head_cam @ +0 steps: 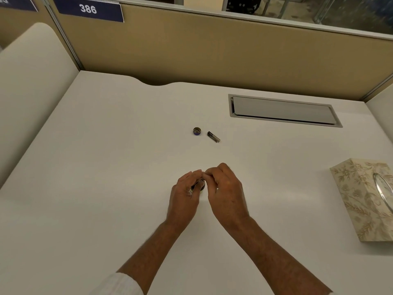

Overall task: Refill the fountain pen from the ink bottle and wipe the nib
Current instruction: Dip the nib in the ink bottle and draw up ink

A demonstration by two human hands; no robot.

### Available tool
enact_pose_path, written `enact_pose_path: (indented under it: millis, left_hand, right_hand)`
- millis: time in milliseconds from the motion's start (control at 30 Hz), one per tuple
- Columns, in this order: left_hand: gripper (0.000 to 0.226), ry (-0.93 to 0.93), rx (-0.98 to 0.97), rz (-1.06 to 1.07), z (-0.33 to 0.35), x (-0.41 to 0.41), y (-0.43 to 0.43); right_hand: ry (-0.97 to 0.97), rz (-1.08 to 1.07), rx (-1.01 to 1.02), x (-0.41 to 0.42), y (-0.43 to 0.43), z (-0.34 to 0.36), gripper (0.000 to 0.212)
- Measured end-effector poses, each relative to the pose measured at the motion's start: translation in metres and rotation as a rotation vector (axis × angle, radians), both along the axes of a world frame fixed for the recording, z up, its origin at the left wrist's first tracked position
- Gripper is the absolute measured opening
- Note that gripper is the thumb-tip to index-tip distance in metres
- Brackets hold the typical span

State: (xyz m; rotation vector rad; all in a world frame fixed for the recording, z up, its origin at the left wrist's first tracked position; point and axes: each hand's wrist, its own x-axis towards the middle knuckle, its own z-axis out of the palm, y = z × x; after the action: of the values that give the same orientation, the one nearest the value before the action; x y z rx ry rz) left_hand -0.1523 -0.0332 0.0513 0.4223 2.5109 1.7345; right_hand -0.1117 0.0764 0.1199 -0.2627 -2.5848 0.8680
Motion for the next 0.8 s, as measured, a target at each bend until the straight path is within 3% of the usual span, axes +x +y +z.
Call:
enact_pose_path:
  millis: [267, 800]
  left_hand:
    - [0.031, 0.026, -0.022, -0.025, 0.008, 0.001, -0.001]
    - [0.028, 0.029, -0.055, -0.052, 0.015, 0.000, -0.003]
  right_hand:
    - [-0.041, 0.020, -0.006, 0.004, 0.002, 0.001, 0.005]
    - [-0.094, -0.018, -0.080, 0.009, 0.009, -0.002, 0.019]
